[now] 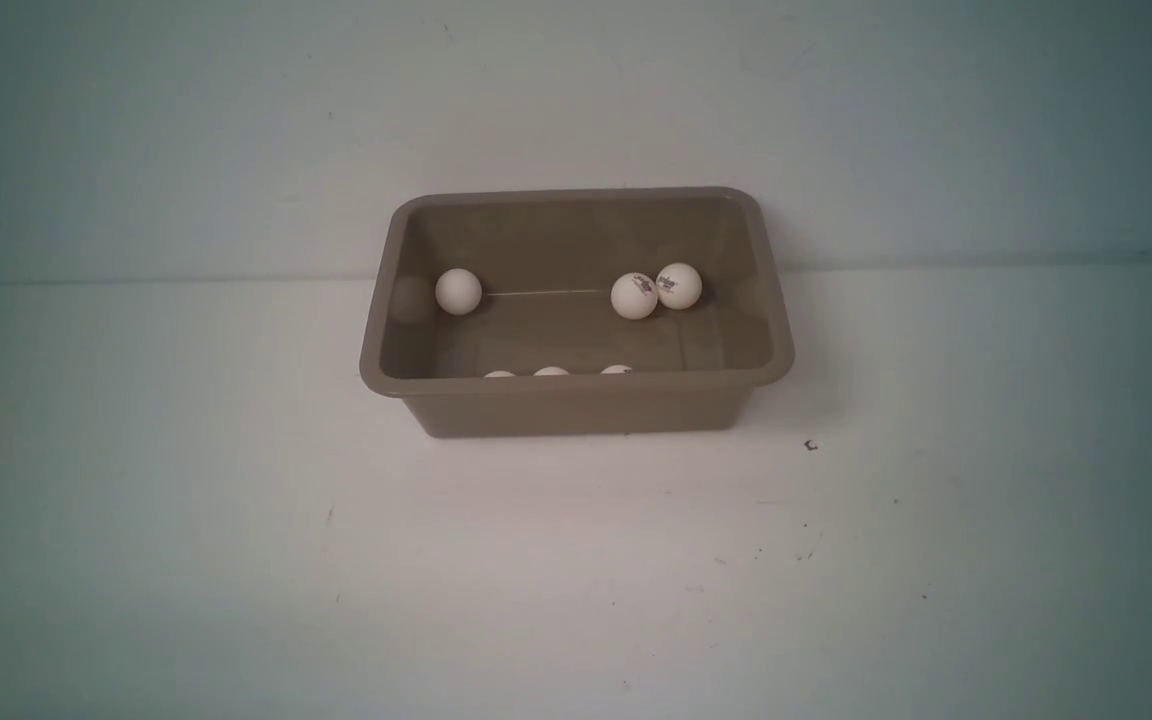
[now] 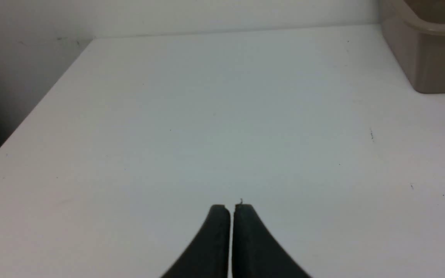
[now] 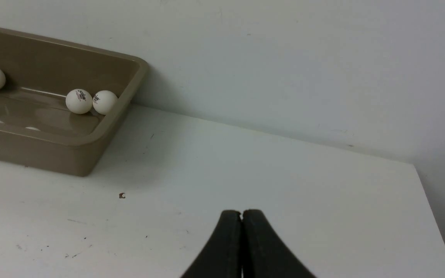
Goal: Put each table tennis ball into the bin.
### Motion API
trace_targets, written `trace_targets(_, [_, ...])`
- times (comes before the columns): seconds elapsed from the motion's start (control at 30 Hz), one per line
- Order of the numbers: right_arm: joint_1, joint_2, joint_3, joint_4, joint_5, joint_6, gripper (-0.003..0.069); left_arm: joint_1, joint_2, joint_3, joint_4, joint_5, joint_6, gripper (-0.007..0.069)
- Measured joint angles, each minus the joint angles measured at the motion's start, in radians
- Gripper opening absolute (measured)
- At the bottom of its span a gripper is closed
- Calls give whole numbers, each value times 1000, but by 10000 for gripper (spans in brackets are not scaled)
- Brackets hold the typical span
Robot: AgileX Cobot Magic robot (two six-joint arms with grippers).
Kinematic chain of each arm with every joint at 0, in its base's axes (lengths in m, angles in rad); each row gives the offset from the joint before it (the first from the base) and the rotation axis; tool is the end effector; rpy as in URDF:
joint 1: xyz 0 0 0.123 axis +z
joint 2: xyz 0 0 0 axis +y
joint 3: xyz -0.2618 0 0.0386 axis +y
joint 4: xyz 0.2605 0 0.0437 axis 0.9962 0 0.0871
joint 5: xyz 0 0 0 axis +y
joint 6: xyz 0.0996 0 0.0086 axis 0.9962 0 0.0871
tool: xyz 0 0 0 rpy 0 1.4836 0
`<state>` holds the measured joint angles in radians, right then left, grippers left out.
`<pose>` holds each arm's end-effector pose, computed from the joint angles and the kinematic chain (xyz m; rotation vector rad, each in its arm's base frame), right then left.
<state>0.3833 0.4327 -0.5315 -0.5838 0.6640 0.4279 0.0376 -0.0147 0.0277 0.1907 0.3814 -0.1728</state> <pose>0.1243 0.0134 0.3010 -0.1958 1.9307 -0.1202 0.0936 0.0106 0.1684 -0.0797 1.8703 0.0951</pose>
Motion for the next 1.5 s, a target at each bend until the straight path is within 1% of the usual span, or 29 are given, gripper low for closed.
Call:
trace_targets(0.37, [0,0,0,0,0,0,-18,0,0,0,1,1,-1,-4])
trace_targets(0.43, [-22,0,0,9,0,4,-18,0,0,0,1,2,-3,-4])
trace_targets(0.47, [-51,0,0,31,-1,15,-18,0,0,0,1,2,-3,-4])
trace_targets(0.57, [-188,-6,1,167,5,69,-18,0,0,0,1,2,-4,-4])
trace_targets(0.6, [-199,-6,2,178,7,72,-18,0,0,0,1,2,-4,-4])
trace_targets(0.67, [-298,-31,22,277,16,81,-18,0,0,0,1,2,-4,-4])
trace_targets(0.73, [-370,-82,76,339,6,61,-18,0,0,0,1,2,-4,-4])
trace_targets(0.8, [-409,-156,170,368,-39,31,-18,0,0,0,1,2,-5,-4])
trace_targets(0.83, [-412,-156,178,370,-45,29,-18,0,0,0,1,2,-5,-4])
trace_targets(0.87, [-430,-214,244,378,-110,11,-18,0,0,0,1,2,-5,-4])
trace_targets(0.9, [-430,-220,252,378,-110,11,-18,0,0,0,1,2,-5,-4])
trace_targets(1.0, [-451,-321,396,379,-273,-1,-18,0,0,0,1,2,-5,-4])
trace_targets(1.2, [-452,-378,527,362,-391,-4,-18,0,0,0,1,2,-6,-4])
trace_targets(1.33, [-452,-411,560,339,-395,-4,-18,0,0,0,1,2,-6,-4])
trace_targets(1.5, [-452,-442,559,302,-308,-7,-18,0,0,0,1,2,-6,-4])
